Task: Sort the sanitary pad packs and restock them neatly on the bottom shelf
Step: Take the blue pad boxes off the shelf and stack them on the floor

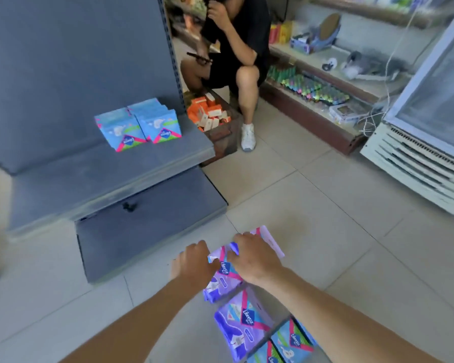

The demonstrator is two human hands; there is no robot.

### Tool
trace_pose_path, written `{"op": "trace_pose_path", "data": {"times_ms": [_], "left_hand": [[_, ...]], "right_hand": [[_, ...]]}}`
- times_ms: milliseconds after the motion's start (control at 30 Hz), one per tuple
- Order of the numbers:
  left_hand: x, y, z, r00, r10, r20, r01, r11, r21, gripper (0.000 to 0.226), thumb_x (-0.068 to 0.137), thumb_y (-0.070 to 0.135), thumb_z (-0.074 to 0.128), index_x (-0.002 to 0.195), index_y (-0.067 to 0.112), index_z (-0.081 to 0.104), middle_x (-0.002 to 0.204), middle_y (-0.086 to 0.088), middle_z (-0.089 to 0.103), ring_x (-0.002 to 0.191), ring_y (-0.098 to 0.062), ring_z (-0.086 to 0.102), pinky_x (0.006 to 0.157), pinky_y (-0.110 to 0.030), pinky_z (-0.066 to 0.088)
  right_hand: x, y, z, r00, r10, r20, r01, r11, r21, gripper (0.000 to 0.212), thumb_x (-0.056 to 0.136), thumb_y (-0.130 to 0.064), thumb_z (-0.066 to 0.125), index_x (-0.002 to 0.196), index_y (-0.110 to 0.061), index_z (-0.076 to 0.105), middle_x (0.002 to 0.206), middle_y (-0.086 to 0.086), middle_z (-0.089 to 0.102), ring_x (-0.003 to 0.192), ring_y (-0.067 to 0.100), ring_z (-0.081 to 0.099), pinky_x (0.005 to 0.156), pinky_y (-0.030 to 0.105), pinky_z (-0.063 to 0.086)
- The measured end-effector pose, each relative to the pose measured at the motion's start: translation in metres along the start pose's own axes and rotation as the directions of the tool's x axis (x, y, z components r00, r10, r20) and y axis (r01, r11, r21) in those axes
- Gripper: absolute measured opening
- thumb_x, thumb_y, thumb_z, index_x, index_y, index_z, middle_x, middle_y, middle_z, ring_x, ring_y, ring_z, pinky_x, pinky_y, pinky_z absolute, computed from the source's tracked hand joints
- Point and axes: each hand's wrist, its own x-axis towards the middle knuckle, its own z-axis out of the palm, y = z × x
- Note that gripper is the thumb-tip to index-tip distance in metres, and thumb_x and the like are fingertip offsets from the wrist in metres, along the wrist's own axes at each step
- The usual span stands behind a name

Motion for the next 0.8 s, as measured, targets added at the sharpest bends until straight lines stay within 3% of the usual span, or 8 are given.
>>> {"op": "trace_pose_path", "data": {"times_ms": [100,333,600,800], "left_hand": [[0.002,-0.034,-0.037,0.993,-0.082,-0.084,0.078,0.995,-0.057,0.035,0.089,0.039,0.053,0.118,0.019,0.056,0.122,-0.004,0.059,0.111,-0.029,0.058,0.082,-0.03,0.043],[0.007,-0.104,-0.059,0.97,-0.203,-0.131,0.189,0.976,-0.111,0.037,0.09,0.042,0.054,0.117,0.017,0.056,0.117,-0.007,0.061,0.107,-0.031,0.059,0.078,-0.031,0.043],[0.014,-0.146,-0.09,0.97,-0.2,-0.142,0.18,0.973,-0.142,0.033,0.091,0.042,0.051,0.11,0.015,0.056,0.103,-0.005,0.062,0.089,-0.027,0.06,0.074,-0.032,0.048],[0.027,-0.175,-0.131,0.972,-0.197,-0.13,0.175,0.971,-0.161,0.033,0.091,0.041,0.05,0.108,0.014,0.057,0.095,-0.004,0.06,0.089,-0.028,0.061,0.073,-0.032,0.046]], "right_hand": [[0.022,-0.054,-0.009,0.997,-0.066,-0.029,0.066,0.998,0.011,0.024,0.091,-0.027,0.047,0.1,-0.006,0.055,0.115,0.017,0.058,0.111,0.034,0.054,0.082,0.035,0.042],[0.048,-0.128,0.0,0.992,-0.129,-0.002,0.129,0.991,-0.037,0.04,0.091,-0.025,0.047,0.126,-0.006,0.054,0.132,0.011,0.055,0.123,0.03,0.049,0.098,0.038,0.045],[0.065,-0.169,0.008,0.992,-0.12,0.031,0.123,0.986,-0.113,0.04,0.092,-0.025,0.047,0.126,-0.006,0.053,0.131,0.011,0.055,0.122,0.029,0.05,0.096,0.037,0.046],[0.082,-0.209,-0.006,0.995,-0.094,0.037,0.098,0.987,-0.13,0.039,0.092,-0.025,0.046,0.124,-0.004,0.054,0.129,0.011,0.057,0.116,0.029,0.053,0.091,0.036,0.048]]}}
